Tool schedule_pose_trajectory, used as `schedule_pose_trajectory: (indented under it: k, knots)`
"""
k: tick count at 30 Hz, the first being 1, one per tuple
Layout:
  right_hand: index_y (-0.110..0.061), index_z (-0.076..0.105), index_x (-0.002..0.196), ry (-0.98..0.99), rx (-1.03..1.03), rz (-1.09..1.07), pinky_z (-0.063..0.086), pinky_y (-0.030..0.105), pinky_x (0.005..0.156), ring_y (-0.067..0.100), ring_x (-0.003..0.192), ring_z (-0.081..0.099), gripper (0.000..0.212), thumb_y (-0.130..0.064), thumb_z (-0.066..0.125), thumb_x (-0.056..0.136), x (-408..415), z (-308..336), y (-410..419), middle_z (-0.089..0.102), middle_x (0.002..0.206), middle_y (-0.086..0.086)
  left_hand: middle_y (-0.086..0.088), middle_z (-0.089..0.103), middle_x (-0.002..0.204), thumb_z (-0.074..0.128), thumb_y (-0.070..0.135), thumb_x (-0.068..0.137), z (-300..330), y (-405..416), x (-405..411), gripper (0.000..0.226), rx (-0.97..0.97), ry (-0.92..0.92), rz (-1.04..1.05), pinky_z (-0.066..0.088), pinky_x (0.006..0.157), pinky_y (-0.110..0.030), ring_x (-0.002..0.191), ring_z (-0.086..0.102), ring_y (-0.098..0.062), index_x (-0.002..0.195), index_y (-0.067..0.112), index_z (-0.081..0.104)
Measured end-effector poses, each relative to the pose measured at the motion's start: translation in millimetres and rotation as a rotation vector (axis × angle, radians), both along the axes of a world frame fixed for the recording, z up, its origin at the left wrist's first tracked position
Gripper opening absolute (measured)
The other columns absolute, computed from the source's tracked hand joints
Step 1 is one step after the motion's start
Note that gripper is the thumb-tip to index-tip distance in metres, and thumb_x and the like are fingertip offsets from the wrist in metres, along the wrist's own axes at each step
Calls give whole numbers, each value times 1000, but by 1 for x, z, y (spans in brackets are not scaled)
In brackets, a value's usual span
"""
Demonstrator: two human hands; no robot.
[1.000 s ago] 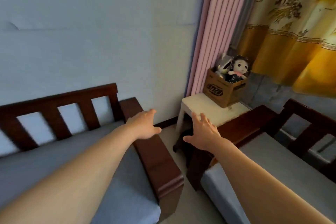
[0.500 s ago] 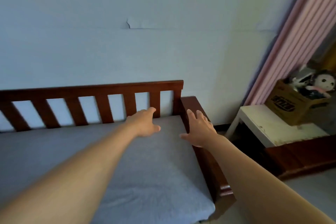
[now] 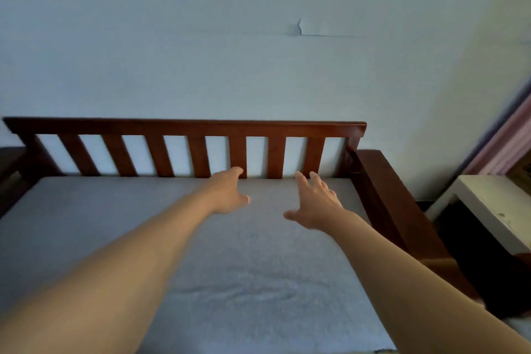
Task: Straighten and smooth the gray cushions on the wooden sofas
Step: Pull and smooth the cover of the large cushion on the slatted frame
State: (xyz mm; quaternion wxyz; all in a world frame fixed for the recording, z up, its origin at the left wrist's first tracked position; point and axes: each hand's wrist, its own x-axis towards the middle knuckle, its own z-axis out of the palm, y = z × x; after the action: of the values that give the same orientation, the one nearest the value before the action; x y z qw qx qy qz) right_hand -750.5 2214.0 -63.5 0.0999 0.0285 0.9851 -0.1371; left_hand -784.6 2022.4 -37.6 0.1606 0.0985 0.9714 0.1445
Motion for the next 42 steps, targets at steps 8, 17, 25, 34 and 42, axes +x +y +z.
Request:
schedule_pose_trajectory:
  k: [8, 17, 25, 34, 42]
  knots:
    - [-20, 4, 153, -54, -39, 167, 20, 46, 116, 35, 145, 12, 97, -45, 68, 84, -27, -26, -70, 3, 159, 17, -7, 29, 154, 58, 41, 92, -20, -82, 14, 78, -72, -69, 225, 34, 109, -45, 136, 36, -28, 152, 21, 13]
    - [-21, 4, 153, -87, -40, 239, 22, 50, 116, 36, 144, 15, 98, -45, 69, 83, -34, -38, -151, 5, 158, 16, -11, 33, 150, 56, 38, 94, -25, -161, 29, 75, -64, -103, 320, 38, 105, -44, 129, 43, -29, 152, 20, 13]
    - [-19, 6, 153, -92, -65, 214, 25, 50, 115, 36, 143, 18, 98, -45, 70, 82, -27, -47, -284, 9, 158, 16, -11, 34, 150, 56, 38, 94, -28, -292, 31, 75, -48, -90, 285, 38, 105, -44, 128, 44, -28, 152, 22, 12]
    - [-21, 5, 152, -134, -70, 149, 21, 48, 116, 37, 144, 14, 96, -43, 69, 84, -1, -61, -411, 2, 159, 16, -11, 31, 152, 55, 41, 93, -52, -421, 30, 77, -89, -159, 197, 37, 106, -44, 132, 40, -30, 152, 18, 11]
    - [-20, 2, 152, -222, -46, 48, 18, 46, 116, 35, 145, 11, 96, -43, 67, 86, 26, -84, -395, -1, 159, 16, -10, 28, 154, 57, 42, 92, -92, -411, 33, 81, -53, -253, 113, 35, 108, -45, 135, 36, -29, 152, 17, 10]
